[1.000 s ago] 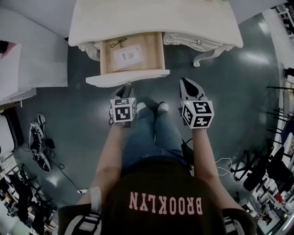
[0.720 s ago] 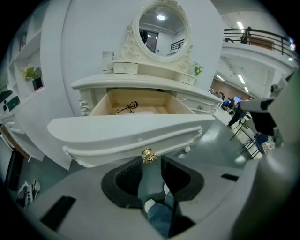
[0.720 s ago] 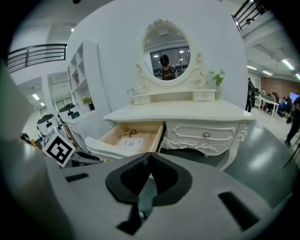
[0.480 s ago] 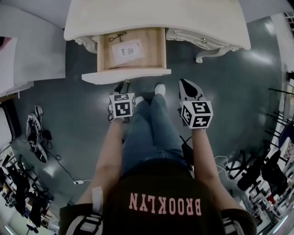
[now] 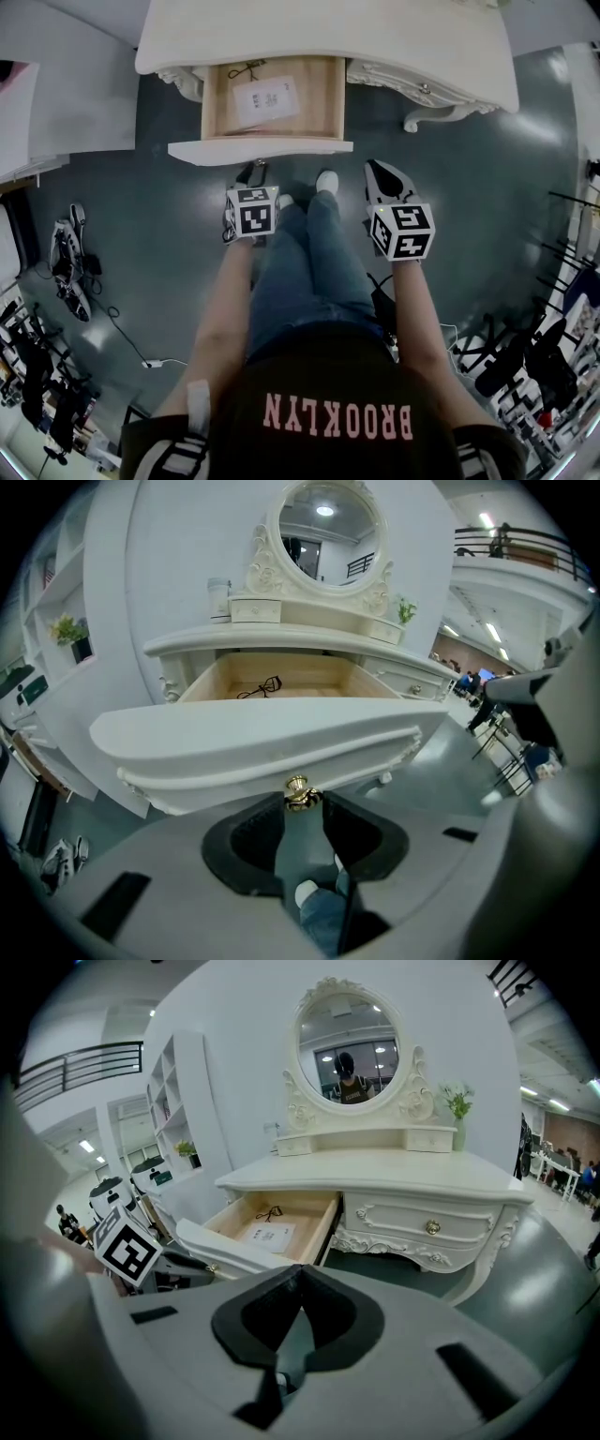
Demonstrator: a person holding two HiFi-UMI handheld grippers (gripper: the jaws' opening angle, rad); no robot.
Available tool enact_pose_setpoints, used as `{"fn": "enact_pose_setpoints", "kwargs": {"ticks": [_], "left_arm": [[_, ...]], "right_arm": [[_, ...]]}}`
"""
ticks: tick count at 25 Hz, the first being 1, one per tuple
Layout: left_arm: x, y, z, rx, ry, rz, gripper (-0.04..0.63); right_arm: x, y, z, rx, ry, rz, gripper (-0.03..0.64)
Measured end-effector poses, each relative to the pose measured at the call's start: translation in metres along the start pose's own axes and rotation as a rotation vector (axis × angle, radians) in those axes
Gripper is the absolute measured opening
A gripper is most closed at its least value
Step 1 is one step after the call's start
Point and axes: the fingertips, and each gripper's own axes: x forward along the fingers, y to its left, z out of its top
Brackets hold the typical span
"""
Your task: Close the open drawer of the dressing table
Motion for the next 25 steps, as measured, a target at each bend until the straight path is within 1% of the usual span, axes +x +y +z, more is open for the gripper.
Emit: {"fn": "enact_pose_setpoints", "kwargs": {"ticks": [5, 9, 14, 18, 25], "left_arm": [[0.003, 0.001, 0.005, -0.005, 0.005, 0.009, 0.120], [0.005, 0.003, 0.008, -0.010, 0.005, 0.014, 0.120], [0.010, 0.005, 0.016, 0.001, -0.022, 0.023, 0.120], [0.013, 0.005, 0.022, 0.010, -0.026, 0.013, 0.120], [0.022, 0.009, 0.035, 0.013, -0.043, 0.012, 0.119]], "right_arm": [[0.004, 0.002, 0.004, -0.013, 0.002, 0.019, -0.005], [0.006, 0.002, 0.006, -0.011, 0.002, 0.017, -0.003], [0.010, 0.002, 0.004, -0.001, 0.006, 0.014, -0.004], [0.013, 0.006, 0.001, 0.001, 0.004, 0.021, -0.004], [0.020, 0.011, 0.014, 0.006, -0.020, 0.028, -0.004]]}}
